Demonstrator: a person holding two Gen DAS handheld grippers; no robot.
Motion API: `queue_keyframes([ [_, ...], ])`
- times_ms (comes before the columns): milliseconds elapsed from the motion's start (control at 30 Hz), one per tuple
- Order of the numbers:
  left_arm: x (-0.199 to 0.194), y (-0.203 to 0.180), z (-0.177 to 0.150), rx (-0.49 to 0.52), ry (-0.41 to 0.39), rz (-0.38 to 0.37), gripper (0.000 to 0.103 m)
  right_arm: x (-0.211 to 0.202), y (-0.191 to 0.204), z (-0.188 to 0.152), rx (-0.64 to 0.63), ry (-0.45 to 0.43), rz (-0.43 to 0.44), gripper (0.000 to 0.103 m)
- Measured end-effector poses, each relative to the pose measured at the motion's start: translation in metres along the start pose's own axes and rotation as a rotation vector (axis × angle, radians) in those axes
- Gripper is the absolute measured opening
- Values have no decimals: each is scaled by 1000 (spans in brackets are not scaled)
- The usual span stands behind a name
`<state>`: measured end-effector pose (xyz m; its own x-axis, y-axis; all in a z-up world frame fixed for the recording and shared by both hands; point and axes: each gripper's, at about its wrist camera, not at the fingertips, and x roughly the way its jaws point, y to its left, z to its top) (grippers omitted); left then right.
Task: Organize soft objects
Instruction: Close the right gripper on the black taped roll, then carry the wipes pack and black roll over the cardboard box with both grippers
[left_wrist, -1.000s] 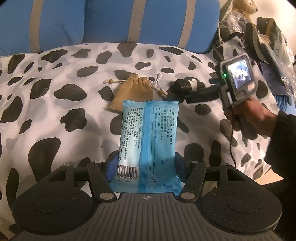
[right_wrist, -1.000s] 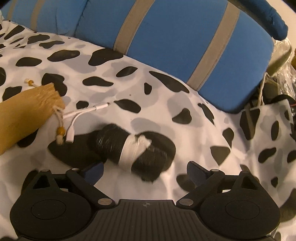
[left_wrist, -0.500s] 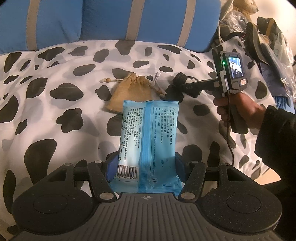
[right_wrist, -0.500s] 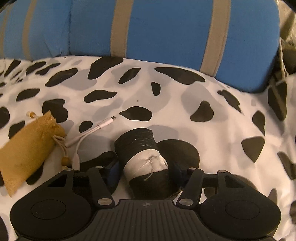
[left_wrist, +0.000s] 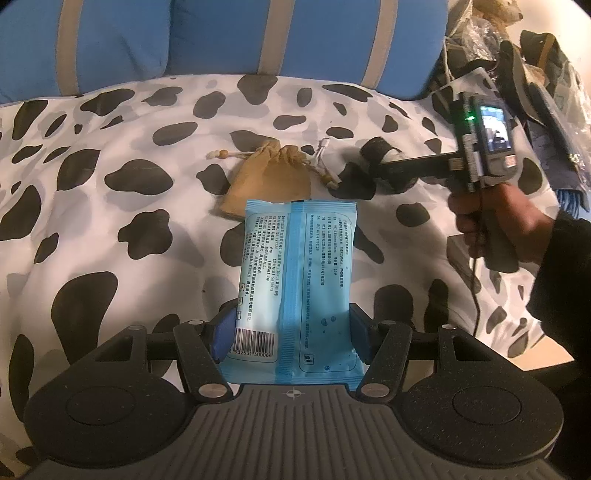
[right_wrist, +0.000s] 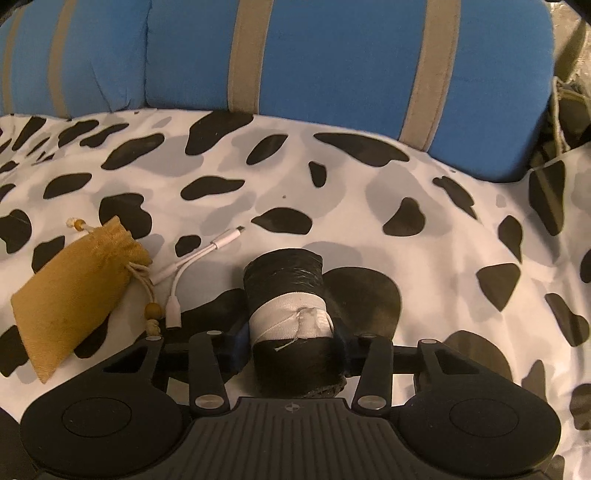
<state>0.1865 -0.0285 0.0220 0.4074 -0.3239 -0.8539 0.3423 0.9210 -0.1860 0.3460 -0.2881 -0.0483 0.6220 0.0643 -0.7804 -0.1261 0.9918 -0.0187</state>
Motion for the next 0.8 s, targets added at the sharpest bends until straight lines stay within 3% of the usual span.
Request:
queue_keyframes([
  [433, 3, -4, -1, 2, -13, 17, 60, -51, 11, -8, -21, -25, 51, 47],
  [800, 0, -9, -5, 15, -37, 21, 60, -111, 23, -38, -20, -36, 98, 47],
])
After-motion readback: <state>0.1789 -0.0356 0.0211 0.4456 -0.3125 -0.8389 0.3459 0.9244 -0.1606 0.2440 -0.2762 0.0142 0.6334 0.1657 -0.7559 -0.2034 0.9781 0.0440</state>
